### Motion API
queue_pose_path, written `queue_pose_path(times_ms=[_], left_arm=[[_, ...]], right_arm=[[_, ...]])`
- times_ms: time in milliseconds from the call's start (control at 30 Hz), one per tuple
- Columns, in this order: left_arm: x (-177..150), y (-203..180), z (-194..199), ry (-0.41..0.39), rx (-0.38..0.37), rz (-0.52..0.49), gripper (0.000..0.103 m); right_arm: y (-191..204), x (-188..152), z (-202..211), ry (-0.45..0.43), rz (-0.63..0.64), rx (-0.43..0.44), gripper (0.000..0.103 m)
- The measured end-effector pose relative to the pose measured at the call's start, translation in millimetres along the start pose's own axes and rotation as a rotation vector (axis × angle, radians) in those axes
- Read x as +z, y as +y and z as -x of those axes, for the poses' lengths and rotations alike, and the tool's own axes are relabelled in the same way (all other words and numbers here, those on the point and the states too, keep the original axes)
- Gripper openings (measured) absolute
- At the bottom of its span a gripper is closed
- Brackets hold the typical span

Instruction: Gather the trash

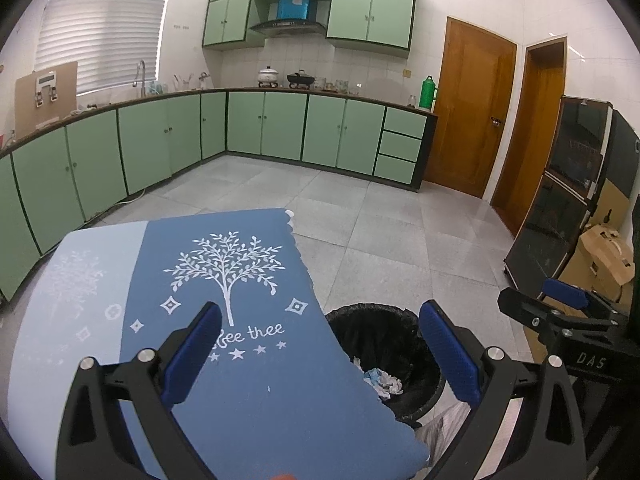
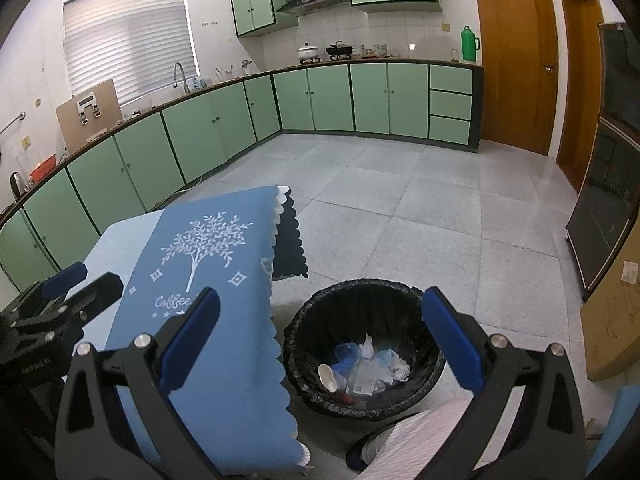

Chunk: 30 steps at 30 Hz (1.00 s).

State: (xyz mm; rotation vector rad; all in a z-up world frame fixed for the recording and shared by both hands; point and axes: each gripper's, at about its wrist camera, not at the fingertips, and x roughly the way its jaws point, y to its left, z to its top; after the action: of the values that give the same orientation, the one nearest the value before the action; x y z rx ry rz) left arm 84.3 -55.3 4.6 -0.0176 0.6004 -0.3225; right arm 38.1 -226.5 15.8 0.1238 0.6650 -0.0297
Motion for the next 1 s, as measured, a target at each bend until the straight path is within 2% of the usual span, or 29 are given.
queue_pose_path(times_ms=[1000], left_arm=[[-1.0, 4.6, 0.0, 0.011, 0.019, 0.008, 0.097]], right_arm=[[6.2, 0.8, -6.5, 0.01, 0.024, 0.013, 0.098]])
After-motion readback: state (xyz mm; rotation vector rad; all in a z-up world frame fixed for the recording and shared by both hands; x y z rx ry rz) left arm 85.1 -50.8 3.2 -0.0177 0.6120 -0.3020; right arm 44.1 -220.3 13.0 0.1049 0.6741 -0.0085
